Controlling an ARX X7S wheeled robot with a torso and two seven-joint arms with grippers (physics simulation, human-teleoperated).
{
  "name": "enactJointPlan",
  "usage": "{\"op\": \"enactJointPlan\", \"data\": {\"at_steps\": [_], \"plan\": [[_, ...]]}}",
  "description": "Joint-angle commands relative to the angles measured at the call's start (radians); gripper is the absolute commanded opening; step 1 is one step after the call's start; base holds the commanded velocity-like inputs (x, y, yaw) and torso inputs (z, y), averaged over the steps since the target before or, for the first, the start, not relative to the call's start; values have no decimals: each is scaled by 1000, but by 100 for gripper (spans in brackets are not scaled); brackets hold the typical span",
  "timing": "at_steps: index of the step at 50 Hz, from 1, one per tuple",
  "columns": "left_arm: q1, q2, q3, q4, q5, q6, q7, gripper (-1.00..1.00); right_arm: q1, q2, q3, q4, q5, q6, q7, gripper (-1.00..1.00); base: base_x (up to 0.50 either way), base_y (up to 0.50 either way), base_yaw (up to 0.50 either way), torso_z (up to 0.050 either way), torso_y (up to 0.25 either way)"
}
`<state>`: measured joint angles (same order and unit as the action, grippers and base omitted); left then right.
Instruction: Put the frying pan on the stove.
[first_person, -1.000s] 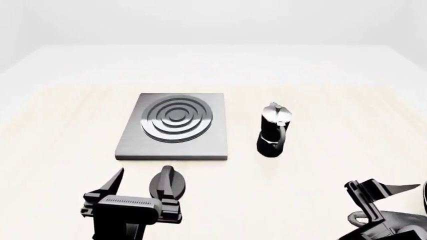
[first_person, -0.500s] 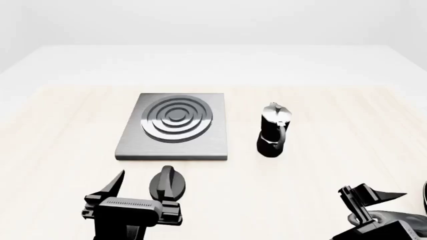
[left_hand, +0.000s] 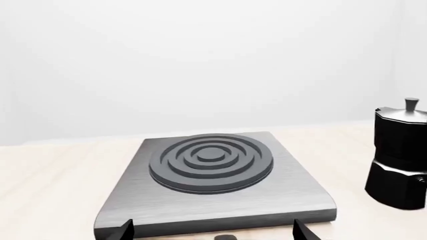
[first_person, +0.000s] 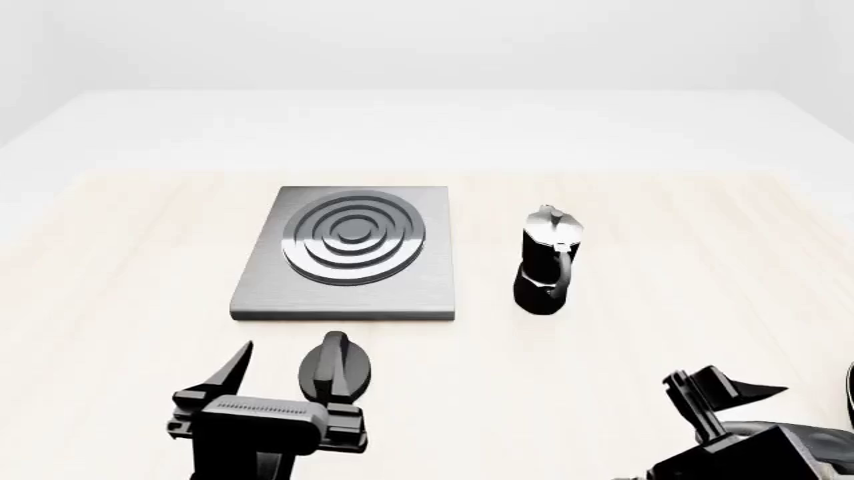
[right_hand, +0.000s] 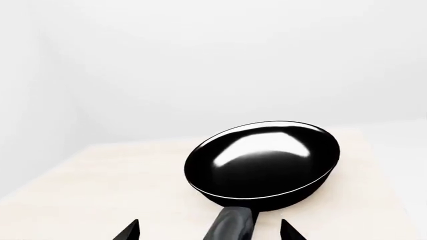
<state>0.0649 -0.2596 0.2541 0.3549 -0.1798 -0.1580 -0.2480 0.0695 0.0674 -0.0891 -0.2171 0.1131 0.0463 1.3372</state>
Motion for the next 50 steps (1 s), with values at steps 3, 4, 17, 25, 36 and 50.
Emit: {"op": "enactJointPlan", "data": {"at_steps": [3,4,17,25,36,50], "plan": [[-3,-6,9,6,-3,-5,-5,100,49,-17,-18,27,8,19,49,100,0,0,0,0,0],[-2,-6,9,7,-3,-5,-5,100,51,-17,-18,29,8,19,54,100,0,0,0,0,0],[-1,-7,22,-7,-5,8,-4,100,77,-16,-25,42,9,14,104,100,0,0,0,0,0],[0,-10,20,-19,-8,19,-7,100,124,-22,-34,83,13,13,127,100,0,0,0,0,0],[4,-15,20,-20,-18,25,-9,100,156,-26,-41,152,19,-6,154,100,0,0,0,0,0],[-1,-17,23,-26,-23,27,-13,100,193,-23,-33,173,-1,37,185,100,0,0,0,0,0]]}}
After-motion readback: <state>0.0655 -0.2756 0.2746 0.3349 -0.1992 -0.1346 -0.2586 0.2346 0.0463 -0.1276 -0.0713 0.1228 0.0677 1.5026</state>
